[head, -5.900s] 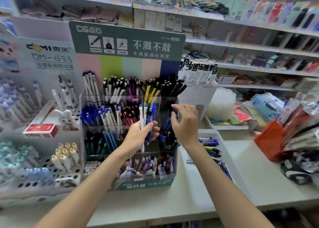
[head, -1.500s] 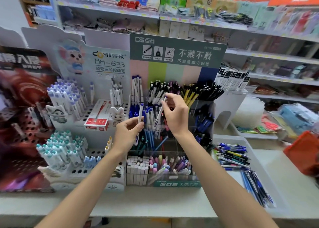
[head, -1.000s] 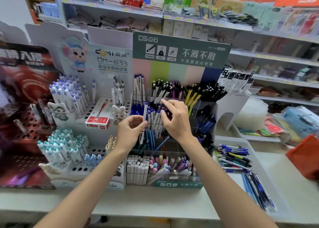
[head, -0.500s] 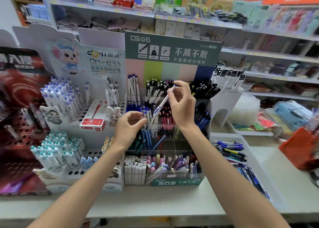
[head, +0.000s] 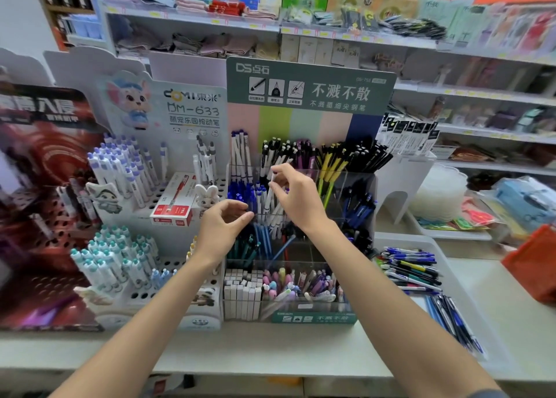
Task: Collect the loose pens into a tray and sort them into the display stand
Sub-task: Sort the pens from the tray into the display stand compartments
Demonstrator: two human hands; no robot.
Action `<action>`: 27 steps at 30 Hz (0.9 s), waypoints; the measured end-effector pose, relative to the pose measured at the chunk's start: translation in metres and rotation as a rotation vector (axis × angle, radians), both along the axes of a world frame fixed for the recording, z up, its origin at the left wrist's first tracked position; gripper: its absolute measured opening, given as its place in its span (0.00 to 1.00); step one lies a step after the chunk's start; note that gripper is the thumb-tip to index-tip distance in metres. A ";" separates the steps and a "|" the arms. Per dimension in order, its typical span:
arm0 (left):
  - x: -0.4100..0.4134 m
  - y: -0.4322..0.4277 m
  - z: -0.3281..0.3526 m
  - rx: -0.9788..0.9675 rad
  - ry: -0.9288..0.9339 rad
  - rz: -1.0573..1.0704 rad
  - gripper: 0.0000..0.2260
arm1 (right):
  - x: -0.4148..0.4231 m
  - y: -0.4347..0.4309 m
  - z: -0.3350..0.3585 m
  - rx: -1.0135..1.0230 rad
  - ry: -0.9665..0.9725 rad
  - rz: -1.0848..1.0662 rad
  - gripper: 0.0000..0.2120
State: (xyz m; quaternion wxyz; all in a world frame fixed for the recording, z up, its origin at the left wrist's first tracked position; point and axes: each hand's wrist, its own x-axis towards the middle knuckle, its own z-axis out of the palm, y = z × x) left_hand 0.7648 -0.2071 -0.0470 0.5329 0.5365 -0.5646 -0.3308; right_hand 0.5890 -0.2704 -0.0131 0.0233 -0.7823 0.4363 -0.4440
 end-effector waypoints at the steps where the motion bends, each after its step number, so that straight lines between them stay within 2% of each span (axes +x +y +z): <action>1: 0.000 0.001 0.000 0.001 -0.006 0.008 0.07 | 0.000 -0.001 -0.003 0.031 0.031 0.004 0.13; 5: 0.001 0.005 0.002 -0.008 -0.008 0.029 0.07 | -0.005 0.003 -0.019 -0.134 0.191 -0.087 0.10; 8: -0.004 0.007 0.001 -0.007 -0.060 0.009 0.06 | -0.013 0.014 -0.024 -0.182 0.111 -0.107 0.16; 10: -0.015 0.007 0.000 -0.013 -0.107 -0.010 0.06 | -0.028 0.025 -0.027 -0.171 0.012 -0.118 0.15; 15: -0.076 0.006 -0.004 -0.029 -0.259 -0.092 0.04 | -0.105 0.064 -0.047 -0.063 -0.014 -0.254 0.09; 21: -0.194 0.010 -0.028 0.047 -0.403 -0.311 0.05 | -0.256 0.123 -0.087 0.232 -0.014 -0.618 0.05; 27: -0.312 0.015 -0.067 0.147 -0.539 -0.395 0.06 | -0.382 0.149 -0.124 0.490 0.007 -0.722 0.06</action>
